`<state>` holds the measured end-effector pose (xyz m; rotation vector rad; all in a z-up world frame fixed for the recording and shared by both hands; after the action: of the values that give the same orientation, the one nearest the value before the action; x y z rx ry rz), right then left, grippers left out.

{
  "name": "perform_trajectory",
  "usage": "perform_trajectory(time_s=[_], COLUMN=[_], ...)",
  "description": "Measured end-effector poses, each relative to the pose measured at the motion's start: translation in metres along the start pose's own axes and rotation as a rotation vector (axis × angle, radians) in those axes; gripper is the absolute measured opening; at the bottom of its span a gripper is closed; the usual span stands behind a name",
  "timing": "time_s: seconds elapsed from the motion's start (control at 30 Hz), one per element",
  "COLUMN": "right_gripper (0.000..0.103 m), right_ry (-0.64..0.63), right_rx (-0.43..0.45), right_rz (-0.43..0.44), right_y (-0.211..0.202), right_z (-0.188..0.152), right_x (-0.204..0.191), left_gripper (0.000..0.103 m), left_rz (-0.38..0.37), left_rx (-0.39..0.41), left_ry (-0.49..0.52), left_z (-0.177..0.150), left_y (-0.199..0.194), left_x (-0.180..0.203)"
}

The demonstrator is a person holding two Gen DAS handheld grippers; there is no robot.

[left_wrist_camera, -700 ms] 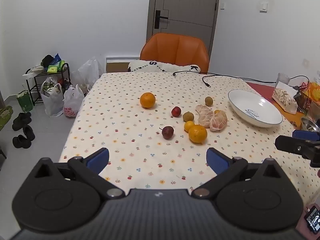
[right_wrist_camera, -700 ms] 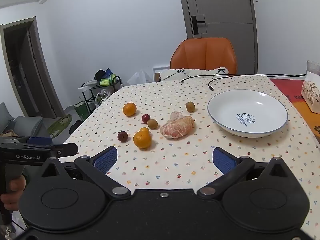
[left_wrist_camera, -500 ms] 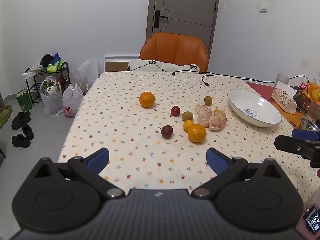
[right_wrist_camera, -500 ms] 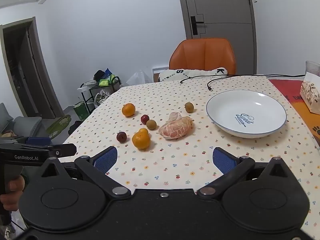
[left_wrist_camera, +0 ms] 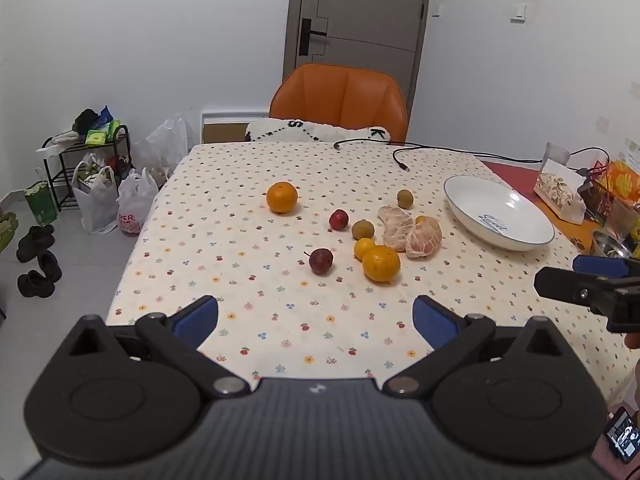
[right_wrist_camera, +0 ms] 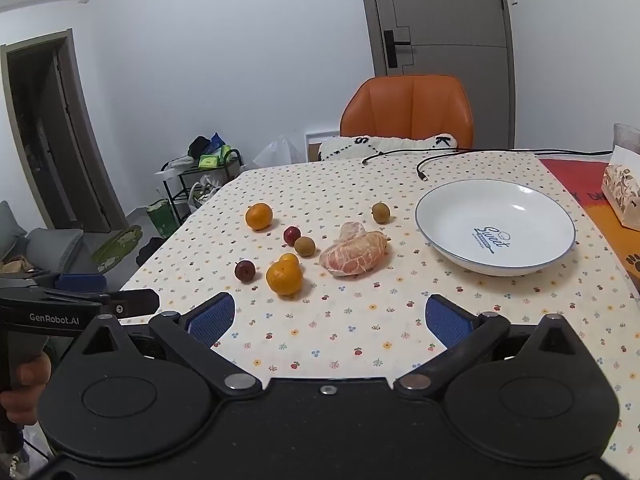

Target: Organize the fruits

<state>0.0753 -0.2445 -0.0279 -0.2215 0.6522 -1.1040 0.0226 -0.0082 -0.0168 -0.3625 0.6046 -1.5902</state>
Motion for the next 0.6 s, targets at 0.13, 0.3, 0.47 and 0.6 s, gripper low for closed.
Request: perform_trajectory(time_s=[0.13, 0.3, 0.47, 0.6], right_gripper=[0.103, 0.103, 0.103, 0.103], right_ry=[0.005, 0.007, 0.006, -0.001], right_rx=[0.0, 0.004, 0.003, 0.002], right_rz=[0.002, 0.0, 0.0, 0.0], right_y=[-0.001, -0.002, -0.0023, -0.0023], right_z=[0.001, 0.0035, 0.0038, 0.0028], right_x=[0.0063, 0.0105, 0.0104, 0.0085], left_gripper=[0.102, 0.102, 0.102, 0.102], left_rz=[0.0, -0.001, 0.002, 0.001], left_rx=[0.001, -0.006, 0.001, 0.001], left_ry=[0.0, 0.0, -0.003, -0.003], left_z=[0.0004, 0.001, 0.0003, 0.0002], left_y=[-0.0003, 0.0007, 0.0007, 0.0005], left_x=[0.0009, 0.0022, 0.0014, 0.0008])
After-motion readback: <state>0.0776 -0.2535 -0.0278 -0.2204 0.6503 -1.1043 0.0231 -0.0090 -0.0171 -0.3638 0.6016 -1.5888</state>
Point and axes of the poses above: each gripper's, at about its wrist camera, not at the fingertips, and y roughly the way its jaws point, x to its right, z to its top, the point moved 3 cm from there along y, roughly the way its jaws point, and after that the axes turned 14 degrees about y, right-handed, at the moved point
